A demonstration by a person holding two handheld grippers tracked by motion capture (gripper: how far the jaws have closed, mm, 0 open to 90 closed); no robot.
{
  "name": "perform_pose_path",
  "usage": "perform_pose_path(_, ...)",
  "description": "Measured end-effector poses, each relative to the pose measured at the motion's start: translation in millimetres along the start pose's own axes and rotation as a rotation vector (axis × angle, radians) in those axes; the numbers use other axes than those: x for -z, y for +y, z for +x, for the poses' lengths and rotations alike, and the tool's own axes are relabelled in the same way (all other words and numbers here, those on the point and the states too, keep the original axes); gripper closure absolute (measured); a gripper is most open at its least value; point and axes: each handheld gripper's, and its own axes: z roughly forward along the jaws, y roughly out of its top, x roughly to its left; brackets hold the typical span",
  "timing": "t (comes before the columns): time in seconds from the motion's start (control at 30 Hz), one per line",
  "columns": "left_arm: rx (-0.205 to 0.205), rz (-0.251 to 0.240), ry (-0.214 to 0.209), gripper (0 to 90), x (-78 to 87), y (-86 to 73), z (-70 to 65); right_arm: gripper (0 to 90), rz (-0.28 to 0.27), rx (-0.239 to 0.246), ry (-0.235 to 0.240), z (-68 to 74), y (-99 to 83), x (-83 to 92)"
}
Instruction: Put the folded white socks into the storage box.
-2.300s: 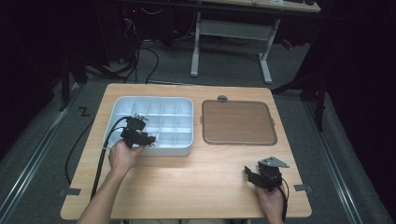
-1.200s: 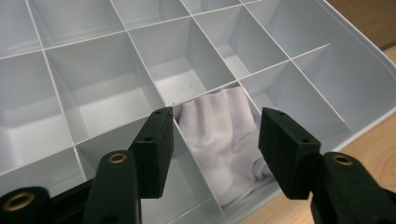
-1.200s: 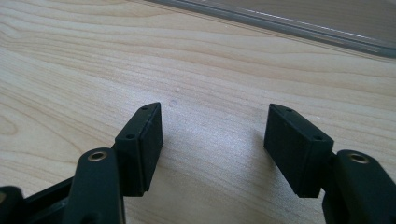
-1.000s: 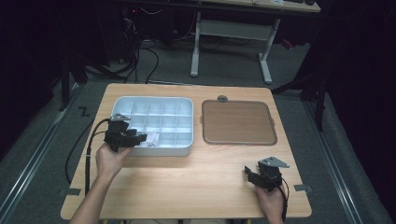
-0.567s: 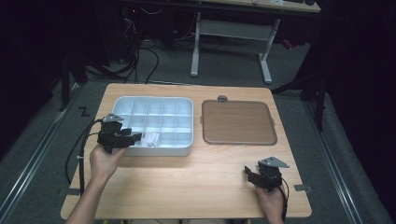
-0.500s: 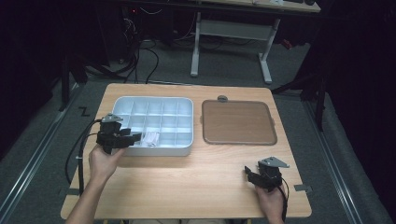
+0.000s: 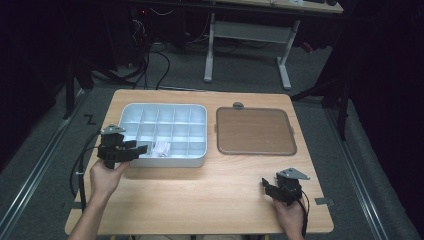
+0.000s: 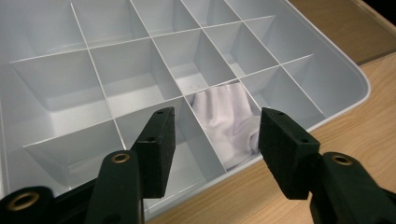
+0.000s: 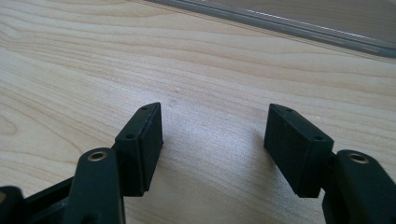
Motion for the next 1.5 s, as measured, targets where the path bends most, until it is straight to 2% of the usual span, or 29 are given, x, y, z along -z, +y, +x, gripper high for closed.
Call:
perform_pose_path(0.1, 0.019, -0.015, -0.021, 44.4, 5.6, 1.4, 1.4, 37.7, 0.000, 0.000, 0.001, 0.0, 0.0, 0.0)
perform_pose_path(0.3, 0.008, -0.024, -0.023, 43.7, 13.8, -0.7, 3.2, 37.7, 0.000, 0.000, 0.001, 0.0, 0.0, 0.0)
perform_pose_path(0.4, 0.021, -0.033, -0.031, 43.7, 18.6, -0.9, 3.9, 37.7, 0.000, 0.000, 0.001, 0.0, 0.0, 0.0)
perform_pose_path(0.47, 0.025, -0.013, -0.043, 42.8, 20.3, -2.4, 4.5, 37.8, 0.000, 0.000, 0.001, 0.0, 0.0, 0.0)
perform_pose_path(0.63, -0.025, 0.011, -0.031, 41.4, 22.7, -10.3, 2.9, 37.8, 0.000, 0.000, 0.001, 0.0, 0.0, 0.0)
perform_pose_path(0.73, -0.047, 0.001, -0.029, 41.4, 25.6, -12.2, 0.4, 37.8, 0.000, 0.000, 0.001, 0.0, 0.0, 0.0)
perform_pose_path(1.07, -0.008, -0.021, -0.056, 41.4, 36.5, -15.9, 0.6, 37.8, 0.000, 0.000, 0.000, 0.0, 0.0, 0.0)
perform_pose_path(1.43, -0.006, -0.022, -0.076, 40.1, 45.5, -23.2, 1.2, 37.7, 0.000, 0.000, 0.001, 0.0, 0.0, 0.0)
perform_pose_path(1.5, -0.002, -0.018, -0.093, 39.0, 47.1, -24.5, 1.7, 37.7, 0.000, 0.000, 0.001, 0.0, 0.0, 0.0)
